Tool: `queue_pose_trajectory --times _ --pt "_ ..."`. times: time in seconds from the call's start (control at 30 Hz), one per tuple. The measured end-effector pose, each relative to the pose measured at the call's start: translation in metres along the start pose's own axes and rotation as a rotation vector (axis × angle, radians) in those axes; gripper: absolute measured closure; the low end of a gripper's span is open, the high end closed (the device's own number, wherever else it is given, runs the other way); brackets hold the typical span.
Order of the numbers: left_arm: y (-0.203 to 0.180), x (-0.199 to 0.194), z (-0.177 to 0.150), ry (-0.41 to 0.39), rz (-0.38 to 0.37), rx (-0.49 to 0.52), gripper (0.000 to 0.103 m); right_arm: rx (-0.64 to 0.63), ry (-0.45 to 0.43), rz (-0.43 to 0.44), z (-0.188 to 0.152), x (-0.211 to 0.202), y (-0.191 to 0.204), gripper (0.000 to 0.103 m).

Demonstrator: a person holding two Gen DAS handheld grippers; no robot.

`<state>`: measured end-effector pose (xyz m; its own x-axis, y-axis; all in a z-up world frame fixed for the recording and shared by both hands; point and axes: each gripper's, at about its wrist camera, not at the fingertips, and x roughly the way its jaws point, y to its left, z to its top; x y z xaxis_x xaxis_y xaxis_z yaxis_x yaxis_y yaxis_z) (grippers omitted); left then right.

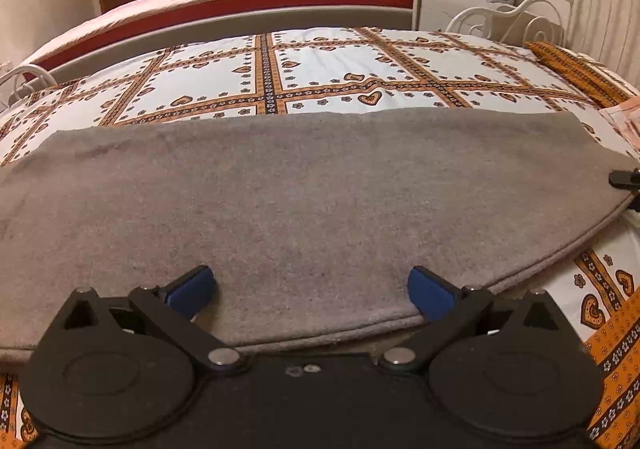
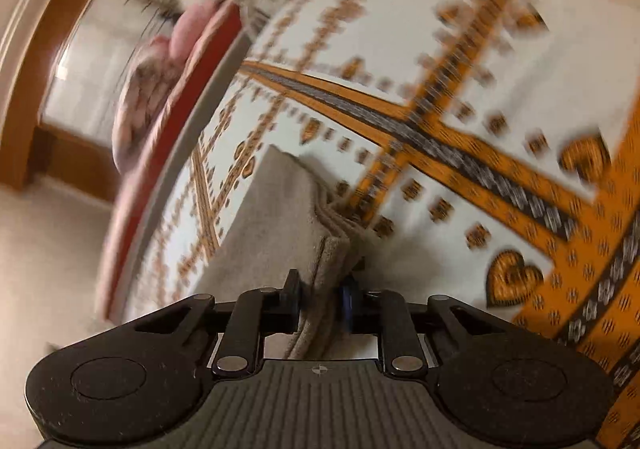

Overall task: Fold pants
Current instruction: 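Grasp the folded sweatpants edge with the right gripper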

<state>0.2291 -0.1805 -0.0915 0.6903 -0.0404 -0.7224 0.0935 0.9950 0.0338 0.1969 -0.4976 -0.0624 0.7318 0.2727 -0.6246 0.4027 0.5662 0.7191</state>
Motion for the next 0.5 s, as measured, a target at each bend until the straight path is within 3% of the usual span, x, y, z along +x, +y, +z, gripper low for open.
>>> queue_pose_trajectory --times 0.13,0.2,0.3,0.5 --pt "0.023 -0.01 -0.001 -0.027 -0.069 -0.023 0.006 -0.041 -0.031 -0.016 -0.006 -0.001 0.016 0.083" --pt "0.054 -0.02 -0.003 -0.045 -0.07 -0.034 0.006 -0.055 -0.043 -0.022 -0.009 -0.002 0.023 0.083" --pt "0.117 -0.035 -0.004 -0.072 -0.001 -0.031 0.006 -0.123 -0.074 -0.015 -0.015 -0.004 0.043 0.083" --pt "0.27 -0.07 -0.005 -0.055 0.206 -0.045 0.006 -0.247 -0.128 0.053 -0.033 -0.008 0.102 0.083"
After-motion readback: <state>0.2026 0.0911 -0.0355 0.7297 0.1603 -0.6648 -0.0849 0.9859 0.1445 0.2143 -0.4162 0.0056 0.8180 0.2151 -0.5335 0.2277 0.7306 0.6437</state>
